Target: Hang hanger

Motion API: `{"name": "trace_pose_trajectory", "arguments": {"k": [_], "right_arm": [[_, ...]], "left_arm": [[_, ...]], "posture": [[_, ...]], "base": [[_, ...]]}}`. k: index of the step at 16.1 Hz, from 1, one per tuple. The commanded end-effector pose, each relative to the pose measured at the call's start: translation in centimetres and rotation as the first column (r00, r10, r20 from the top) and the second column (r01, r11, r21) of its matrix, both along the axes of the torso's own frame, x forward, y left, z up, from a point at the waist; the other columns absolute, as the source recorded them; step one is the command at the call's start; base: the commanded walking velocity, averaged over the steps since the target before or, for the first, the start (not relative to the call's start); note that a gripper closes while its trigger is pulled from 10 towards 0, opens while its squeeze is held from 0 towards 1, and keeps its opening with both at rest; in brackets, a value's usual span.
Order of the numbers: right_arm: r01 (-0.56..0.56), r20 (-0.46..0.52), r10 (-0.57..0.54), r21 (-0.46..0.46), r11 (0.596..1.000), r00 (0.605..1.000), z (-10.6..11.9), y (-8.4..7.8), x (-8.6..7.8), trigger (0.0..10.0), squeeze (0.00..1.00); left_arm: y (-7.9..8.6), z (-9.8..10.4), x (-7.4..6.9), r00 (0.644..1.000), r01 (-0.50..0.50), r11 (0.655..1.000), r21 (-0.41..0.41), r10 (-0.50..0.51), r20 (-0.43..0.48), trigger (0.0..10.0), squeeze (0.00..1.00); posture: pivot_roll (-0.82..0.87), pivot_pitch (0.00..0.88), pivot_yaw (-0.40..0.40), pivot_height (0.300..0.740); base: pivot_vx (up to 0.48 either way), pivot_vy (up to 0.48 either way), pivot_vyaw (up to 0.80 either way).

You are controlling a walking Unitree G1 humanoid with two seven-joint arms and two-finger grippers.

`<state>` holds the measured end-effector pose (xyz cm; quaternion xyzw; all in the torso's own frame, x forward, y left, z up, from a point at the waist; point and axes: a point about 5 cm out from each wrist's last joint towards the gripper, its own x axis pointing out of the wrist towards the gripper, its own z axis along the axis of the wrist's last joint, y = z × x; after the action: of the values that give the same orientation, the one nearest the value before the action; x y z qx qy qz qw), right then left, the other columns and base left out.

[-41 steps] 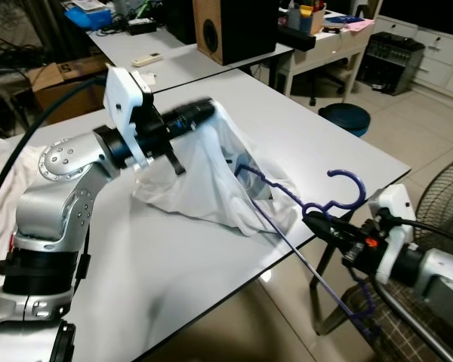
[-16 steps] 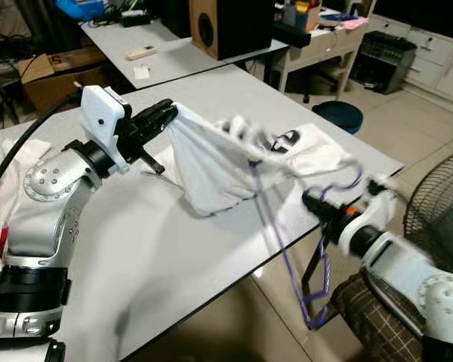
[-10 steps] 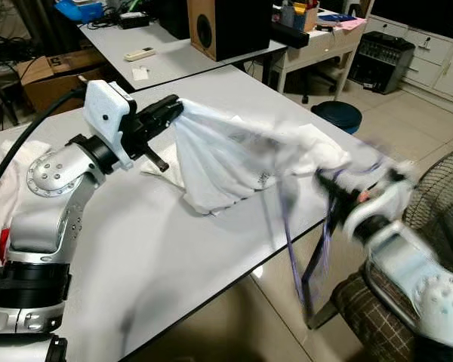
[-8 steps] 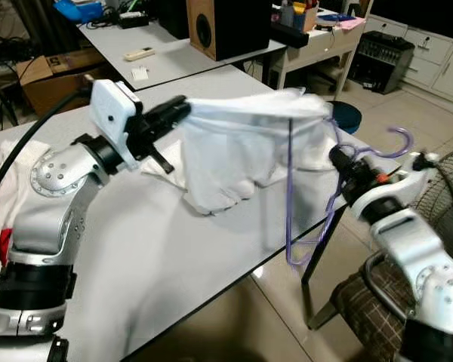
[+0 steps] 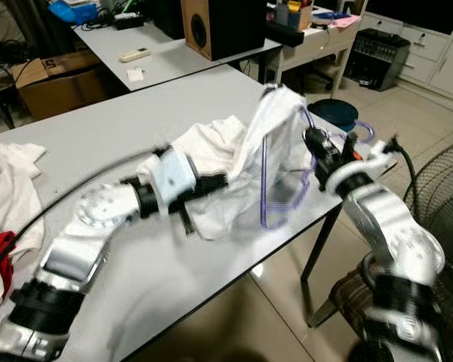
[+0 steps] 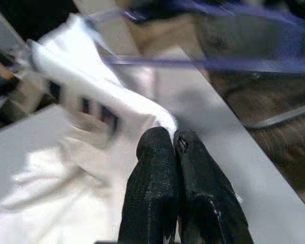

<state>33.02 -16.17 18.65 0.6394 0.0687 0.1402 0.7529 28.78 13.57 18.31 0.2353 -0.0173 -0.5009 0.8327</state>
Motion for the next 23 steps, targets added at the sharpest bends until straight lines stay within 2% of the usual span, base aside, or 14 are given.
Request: {"name": "trace_pose_trajectory", "arguments": {"k": [1, 3, 6, 8, 11, 13, 15, 17, 18, 19, 21, 23], "right_arm": [[0.078, -0.001, -0.078, 0.016, 0.997, 0.997, 0.1, -1.3, 0.6, 10.0, 0.00], [0.137, -0.023, -0.137, -0.025, 0.990, 0.990, -0.2, -2.2, 1.4, 10.0, 0.00], [0.171, -0.026, -0.173, -0.056, 0.984, 0.985, -0.1, -2.3, 2.4, 10.0, 0.00], [0.202, -0.032, -0.203, -0.030, 0.979, 0.979, 0.0, -2.3, 3.2, 10.0, 0.00], [0.196, -0.022, -0.196, -0.026, 0.980, 0.980, 0.4, -1.6, 4.2, 10.0, 0.00], [0.182, -0.013, -0.184, -0.078, 0.980, 0.983, 0.5, -0.5, 5.2, 10.0, 0.00], [0.181, -0.018, -0.182, -0.076, 0.981, 0.983, 0.4, -0.2, 5.6, 10.0, 0.00], [0.141, -0.010, -0.143, -0.117, 0.983, 0.990, 0.4, 1.0, 5.9, 10.0, 0.00], [0.123, -0.007, -0.126, -0.145, 0.982, 0.992, 0.3, 1.6, 6.0, 10.0, 0.00], [0.113, -0.010, -0.116, -0.141, 0.984, 0.993, 0.1, 2.2, 6.1, 10.0, 0.00], [0.114, -0.010, -0.116, -0.126, 0.985, 0.993, 0.1, 2.4, 6.2, 10.0, 0.00], [0.094, -0.005, -0.095, -0.134, 0.986, 0.995, 0.2, 2.9, 6.1, 10.0, 0.00]], "left_arm": [[0.6, -0.1, -0.3, 1.000, 0.007, 1.000, 0.028, -0.007, -0.015, 0.0, 0.00], [0.7, 0.3, -0.7, 0.998, 0.031, 0.999, -0.035, -0.032, -0.052, 0.0, 0.00], [-0.7, 0.8, -1.3, 0.990, 0.107, 0.987, -0.119, -0.117, -0.081, 0.0, 0.00], [-1.7, 0.6, -1.6, 0.980, 0.151, 0.979, -0.135, -0.166, -0.108, 0.0, 0.00], [-2.2, -0.2, -1.3, 0.979, 0.151, 0.984, -0.097, -0.162, -0.125, 0.0, 0.00], [-3.4, 0.5, -1.2, 0.970, 0.195, 0.972, -0.134, -0.211, -0.119, 0.0, 0.00], [-3.8, 0.7, -1.3, 0.961, 0.227, 0.965, -0.134, -0.244, -0.126, 0.0, 0.00], [-4.7, 1.1, -1.3, 0.953, 0.256, 0.951, -0.174, -0.279, -0.120, 0.0, 0.00], [-5.2, 1.5, -1.3, 0.946, 0.274, 0.940, -0.203, -0.302, -0.121, 0.0, 0.00], [-6.1, 1.7, -1.8, 0.919, 0.327, 0.917, -0.228, -0.365, -0.151, 0.0, 0.00], [-6.7, 1.5, -2.3, 0.893, 0.369, 0.902, -0.224, -0.411, -0.183, 0.0, 0.00], [-6.9, 1.4, -1.0, 0.938, 0.288, 0.934, -0.212, -0.319, -0.133, 0.0, 0.00]], "posture": [[0.00, 0.000, 0.051, 0.740], [0.00, 0.000, 0.048, 0.740], [0.00, 0.000, 0.052, 0.740], [0.01, 0.000, 0.054, 0.740], [0.01, 0.000, 0.051, 0.740], [0.01, 0.000, 0.046, 0.740], [0.02, 0.000, 0.040, 0.740], [0.02, 0.000, 0.035, 0.740], [0.02, 0.000, 0.035, 0.740], [0.02, 0.000, 0.036, 0.740], [0.02, 0.000, 0.040, 0.740], [0.02, 0.000, 0.046, 0.740]], "base": [[0.000, 0.000, 0.00], [0.000, 0.000, 0.00], [0.000, 0.000, 0.00], [0.000, 0.000, 0.00], [0.000, 0.000, 0.00], [0.000, 0.000, 0.00], [0.000, 0.000, 0.00], [0.000, 0.000, 0.00], [0.000, 0.000, 0.00], [0.000, 0.000, 0.00], [0.000, 0.000, 0.00], [0.000, 0.000, 0.00]]}}
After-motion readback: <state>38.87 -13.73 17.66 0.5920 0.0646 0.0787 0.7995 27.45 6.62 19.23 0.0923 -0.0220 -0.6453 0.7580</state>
